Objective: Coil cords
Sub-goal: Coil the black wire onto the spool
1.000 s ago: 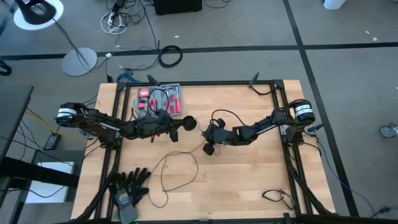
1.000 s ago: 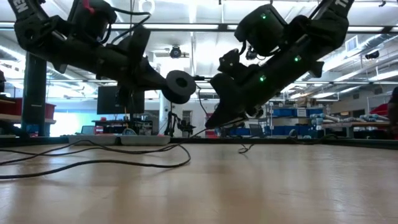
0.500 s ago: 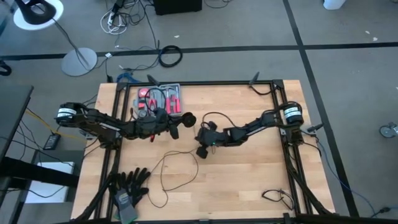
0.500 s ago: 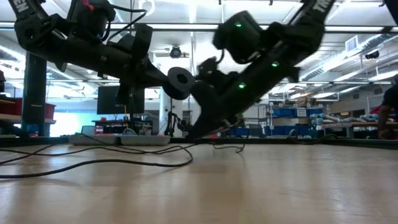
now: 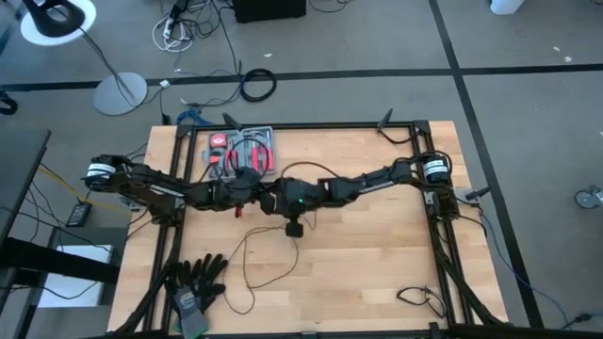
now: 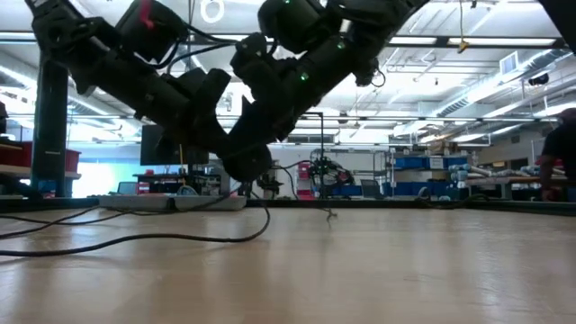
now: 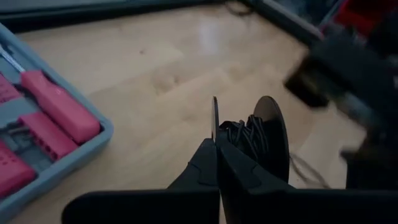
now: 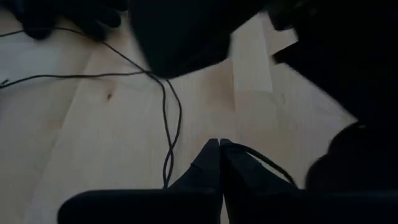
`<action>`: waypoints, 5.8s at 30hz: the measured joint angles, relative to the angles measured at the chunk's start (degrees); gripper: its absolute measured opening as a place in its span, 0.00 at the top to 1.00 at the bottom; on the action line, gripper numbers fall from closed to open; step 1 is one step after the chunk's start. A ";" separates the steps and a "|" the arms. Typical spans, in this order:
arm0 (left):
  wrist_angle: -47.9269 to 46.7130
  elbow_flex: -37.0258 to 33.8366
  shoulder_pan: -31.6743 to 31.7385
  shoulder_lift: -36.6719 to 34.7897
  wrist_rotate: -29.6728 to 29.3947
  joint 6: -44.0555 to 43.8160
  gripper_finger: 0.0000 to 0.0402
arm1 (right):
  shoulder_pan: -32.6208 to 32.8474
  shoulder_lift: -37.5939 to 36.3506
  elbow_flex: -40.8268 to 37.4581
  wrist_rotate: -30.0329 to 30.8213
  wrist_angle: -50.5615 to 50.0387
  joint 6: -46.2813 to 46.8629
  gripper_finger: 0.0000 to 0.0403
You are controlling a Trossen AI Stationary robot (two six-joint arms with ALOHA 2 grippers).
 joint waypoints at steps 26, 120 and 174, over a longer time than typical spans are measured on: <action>-3.06 2.12 -0.13 0.00 14.67 6.32 1.00 | -8.95 -0.33 2.81 -36.78 -7.49 4.11 1.00; 9.76 1.97 -1.40 14.30 -3.31 4.66 1.00 | 4.44 -16.68 -18.64 4.19 -27.37 22.80 0.73; 12.53 1.93 -5.77 14.36 -7.24 13.70 1.00 | -3.40 -14.00 -42.48 5.43 43.02 20.59 0.55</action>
